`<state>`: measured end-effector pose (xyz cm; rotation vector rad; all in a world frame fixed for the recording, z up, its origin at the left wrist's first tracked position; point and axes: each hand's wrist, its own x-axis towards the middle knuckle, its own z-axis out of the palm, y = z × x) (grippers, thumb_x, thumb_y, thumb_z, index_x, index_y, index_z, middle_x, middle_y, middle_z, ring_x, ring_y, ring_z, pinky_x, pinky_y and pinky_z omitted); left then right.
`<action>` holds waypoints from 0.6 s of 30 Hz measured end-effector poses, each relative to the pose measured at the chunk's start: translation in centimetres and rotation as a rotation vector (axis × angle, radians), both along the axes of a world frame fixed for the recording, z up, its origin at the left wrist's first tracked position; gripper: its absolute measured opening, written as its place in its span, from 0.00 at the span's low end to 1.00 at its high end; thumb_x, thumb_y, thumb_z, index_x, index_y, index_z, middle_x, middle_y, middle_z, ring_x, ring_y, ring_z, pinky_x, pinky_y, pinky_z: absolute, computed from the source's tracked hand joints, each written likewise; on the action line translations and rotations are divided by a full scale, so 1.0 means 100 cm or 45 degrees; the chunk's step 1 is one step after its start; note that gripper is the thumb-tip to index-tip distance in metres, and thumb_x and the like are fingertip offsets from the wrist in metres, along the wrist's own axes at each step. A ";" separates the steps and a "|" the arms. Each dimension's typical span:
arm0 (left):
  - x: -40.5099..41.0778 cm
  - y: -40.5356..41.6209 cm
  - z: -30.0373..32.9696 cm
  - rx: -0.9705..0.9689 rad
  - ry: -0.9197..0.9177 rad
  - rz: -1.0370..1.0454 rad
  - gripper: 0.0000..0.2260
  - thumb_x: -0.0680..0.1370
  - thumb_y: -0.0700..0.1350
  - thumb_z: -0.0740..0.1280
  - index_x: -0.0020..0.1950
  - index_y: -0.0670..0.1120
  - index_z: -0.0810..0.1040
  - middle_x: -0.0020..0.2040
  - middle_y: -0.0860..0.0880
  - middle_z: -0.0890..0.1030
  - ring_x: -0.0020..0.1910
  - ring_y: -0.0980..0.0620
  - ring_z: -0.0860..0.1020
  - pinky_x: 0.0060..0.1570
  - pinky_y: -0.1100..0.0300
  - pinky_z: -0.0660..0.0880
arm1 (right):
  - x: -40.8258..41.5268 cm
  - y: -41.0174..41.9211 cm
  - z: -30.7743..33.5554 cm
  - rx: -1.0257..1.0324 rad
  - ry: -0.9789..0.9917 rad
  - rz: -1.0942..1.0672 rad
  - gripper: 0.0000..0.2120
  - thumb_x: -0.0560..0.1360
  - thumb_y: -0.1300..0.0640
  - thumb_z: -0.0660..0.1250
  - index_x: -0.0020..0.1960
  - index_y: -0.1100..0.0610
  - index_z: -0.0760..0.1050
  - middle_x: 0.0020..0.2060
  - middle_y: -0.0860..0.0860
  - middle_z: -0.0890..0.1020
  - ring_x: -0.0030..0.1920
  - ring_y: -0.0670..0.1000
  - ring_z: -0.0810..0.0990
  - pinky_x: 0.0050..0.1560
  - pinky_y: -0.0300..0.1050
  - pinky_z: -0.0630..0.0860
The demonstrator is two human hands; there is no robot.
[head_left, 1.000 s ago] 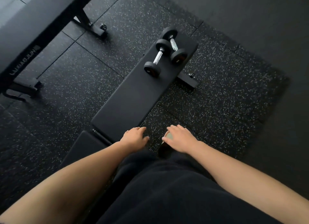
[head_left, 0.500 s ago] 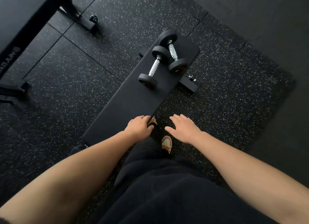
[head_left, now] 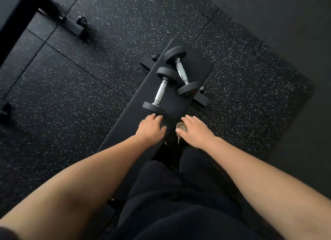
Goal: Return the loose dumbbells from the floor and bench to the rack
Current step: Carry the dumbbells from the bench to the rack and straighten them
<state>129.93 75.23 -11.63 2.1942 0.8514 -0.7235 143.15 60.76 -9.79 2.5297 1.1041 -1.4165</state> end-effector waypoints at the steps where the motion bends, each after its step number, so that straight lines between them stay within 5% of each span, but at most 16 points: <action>1: 0.007 0.005 -0.004 -0.003 0.001 0.009 0.25 0.79 0.53 0.61 0.75 0.46 0.66 0.75 0.41 0.66 0.74 0.41 0.64 0.72 0.46 0.61 | 0.008 0.004 -0.004 0.004 0.000 -0.004 0.34 0.79 0.37 0.56 0.78 0.56 0.60 0.78 0.54 0.61 0.78 0.59 0.56 0.76 0.57 0.56; 12: 0.085 0.041 -0.058 -0.019 0.049 0.311 0.23 0.78 0.52 0.63 0.70 0.45 0.69 0.65 0.44 0.72 0.66 0.41 0.71 0.63 0.48 0.68 | 0.105 0.060 -0.058 0.040 0.031 -0.019 0.32 0.81 0.41 0.56 0.79 0.58 0.56 0.79 0.57 0.57 0.79 0.58 0.53 0.78 0.55 0.53; 18: 0.124 0.058 -0.106 -0.066 0.098 0.507 0.30 0.79 0.53 0.63 0.78 0.46 0.58 0.78 0.42 0.60 0.75 0.41 0.62 0.71 0.46 0.62 | 0.158 0.103 -0.099 0.163 0.012 -0.036 0.31 0.81 0.43 0.57 0.78 0.60 0.58 0.76 0.58 0.64 0.76 0.59 0.60 0.75 0.55 0.59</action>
